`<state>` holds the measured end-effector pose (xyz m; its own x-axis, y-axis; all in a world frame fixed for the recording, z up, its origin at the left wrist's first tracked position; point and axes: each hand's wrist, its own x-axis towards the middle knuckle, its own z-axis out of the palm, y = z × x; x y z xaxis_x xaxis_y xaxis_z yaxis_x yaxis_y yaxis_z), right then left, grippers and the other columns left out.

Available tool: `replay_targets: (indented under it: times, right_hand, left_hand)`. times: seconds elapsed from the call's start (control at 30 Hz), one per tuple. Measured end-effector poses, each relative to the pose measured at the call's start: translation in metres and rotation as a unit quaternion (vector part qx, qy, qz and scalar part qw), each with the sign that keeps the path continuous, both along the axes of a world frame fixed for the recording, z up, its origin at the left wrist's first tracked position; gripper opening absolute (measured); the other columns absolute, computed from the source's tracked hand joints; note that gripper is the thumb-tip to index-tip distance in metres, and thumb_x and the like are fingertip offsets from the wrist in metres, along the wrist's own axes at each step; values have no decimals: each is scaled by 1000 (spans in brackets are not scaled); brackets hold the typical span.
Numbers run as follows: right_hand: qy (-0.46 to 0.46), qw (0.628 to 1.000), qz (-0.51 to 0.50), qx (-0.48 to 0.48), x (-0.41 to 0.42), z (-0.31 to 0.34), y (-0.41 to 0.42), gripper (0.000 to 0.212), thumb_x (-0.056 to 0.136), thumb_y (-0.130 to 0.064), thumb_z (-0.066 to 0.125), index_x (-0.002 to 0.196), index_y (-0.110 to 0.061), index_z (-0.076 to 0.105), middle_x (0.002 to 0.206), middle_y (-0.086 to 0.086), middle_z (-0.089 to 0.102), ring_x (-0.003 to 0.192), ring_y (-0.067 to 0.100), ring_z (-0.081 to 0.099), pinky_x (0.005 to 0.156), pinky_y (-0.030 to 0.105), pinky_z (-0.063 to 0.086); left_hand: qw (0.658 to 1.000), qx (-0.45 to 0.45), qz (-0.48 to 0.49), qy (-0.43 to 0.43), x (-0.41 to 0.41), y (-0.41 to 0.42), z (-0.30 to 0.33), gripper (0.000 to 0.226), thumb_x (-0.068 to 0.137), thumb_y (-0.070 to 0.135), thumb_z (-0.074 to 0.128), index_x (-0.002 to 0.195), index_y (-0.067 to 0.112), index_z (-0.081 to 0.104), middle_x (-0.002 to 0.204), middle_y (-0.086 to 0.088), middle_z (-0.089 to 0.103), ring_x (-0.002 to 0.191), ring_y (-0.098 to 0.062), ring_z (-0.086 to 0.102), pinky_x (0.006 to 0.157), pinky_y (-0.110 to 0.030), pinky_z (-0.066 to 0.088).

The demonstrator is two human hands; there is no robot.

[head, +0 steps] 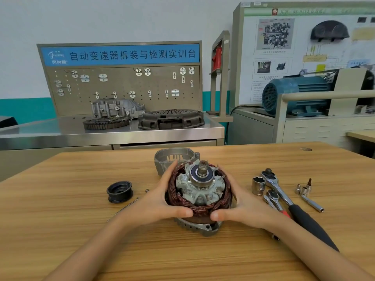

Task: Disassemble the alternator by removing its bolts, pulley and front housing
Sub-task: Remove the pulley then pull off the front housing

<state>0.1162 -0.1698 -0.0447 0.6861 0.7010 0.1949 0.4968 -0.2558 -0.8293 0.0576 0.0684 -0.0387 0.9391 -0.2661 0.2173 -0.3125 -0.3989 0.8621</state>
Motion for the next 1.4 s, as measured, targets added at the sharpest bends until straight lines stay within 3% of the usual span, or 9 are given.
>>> replay_targets:
  times: [0.07, 0.13, 0.27, 0.37, 0.57, 0.73, 1.07, 1.27, 1.4]
  right_hand:
    - [-30, 999, -17, 4, -4, -1, 4, 119, 45, -59, 81, 129, -67, -3, 139, -33, 28, 127, -14, 30, 108, 18, 28]
    - [-41, 998, -29, 39, -6, -1, 7, 102, 45, -53, 82, 113, -79, 11, 124, -43, 39, 119, -18, 38, 99, 9, 34]
    - [-5, 993, 2, 120, -5, -3, 7, 98, 48, -33, 86, 125, -52, 29, 124, -22, 52, 118, -2, 50, 97, 21, 45]
    - [9, 985, 25, 168, -5, 5, 7, 91, 52, -25, 83, 128, -39, 36, 118, -20, 59, 114, 4, 56, 85, 16, 49]
    - [10, 980, 6, 201, -2, 13, 4, 91, 52, -34, 80, 132, -32, 38, 120, -16, 60, 114, 6, 57, 84, 16, 49]
    - [23, 979, 7, 205, 0, 12, 2, 90, 51, -37, 80, 131, -35, 39, 120, -15, 60, 114, 7, 57, 84, 17, 50]
    - [5, 975, 9, 222, -5, 17, 6, 98, 47, -56, 85, 132, -33, 42, 125, -9, 59, 117, 12, 56, 87, 22, 50]
    - [-7, 969, 1, 248, -9, 23, 4, 102, 47, -59, 84, 133, -26, 41, 126, -2, 59, 117, 17, 57, 92, 32, 50]
    - [-16, 964, -1, 266, -15, 20, 1, 95, 52, -55, 84, 132, -25, 43, 125, -3, 59, 117, 17, 57, 88, 25, 50]
  left_hand:
    - [1000, 5, -2, -17, 0, -4, 3, 111, 50, 50, 88, 133, 65, 16, 143, 21, 33, 127, 2, 43, 105, -28, 41]
    - [999, 4, 8, -42, 0, -7, 4, 98, 50, 47, 88, 123, 70, 27, 141, 14, 39, 128, -4, 44, 106, -37, 41]
    - [995, -35, 10, -92, -3, -16, 4, 92, 55, 31, 87, 130, 51, 37, 132, 11, 54, 125, -15, 50, 98, -29, 46]
    - [990, -79, 10, -114, -5, -25, 12, 95, 56, 37, 87, 136, 25, 38, 129, 4, 57, 121, -18, 55, 93, -27, 49]
    - [987, -84, 35, -129, -4, -38, 25, 98, 53, 57, 83, 135, 25, 40, 127, 5, 58, 118, -15, 57, 95, -32, 49]
    - [988, -73, 46, -129, -1, -38, 24, 87, 54, 43, 81, 131, 32, 41, 123, 11, 59, 116, -10, 58, 94, -30, 50]
    - [983, -80, 56, -155, -4, -39, 25, 94, 54, 55, 83, 134, 25, 42, 127, 2, 58, 119, -20, 56, 97, -40, 48]
    - [978, -77, 66, -182, -5, -47, 31, 79, 58, 42, 76, 129, 25, 46, 122, 5, 61, 114, -18, 59, 93, -38, 50]
    - [980, -57, 62, -183, -7, -49, 32, 85, 56, 45, 78, 132, 28, 43, 124, 6, 59, 116, -17, 58, 96, -42, 50]
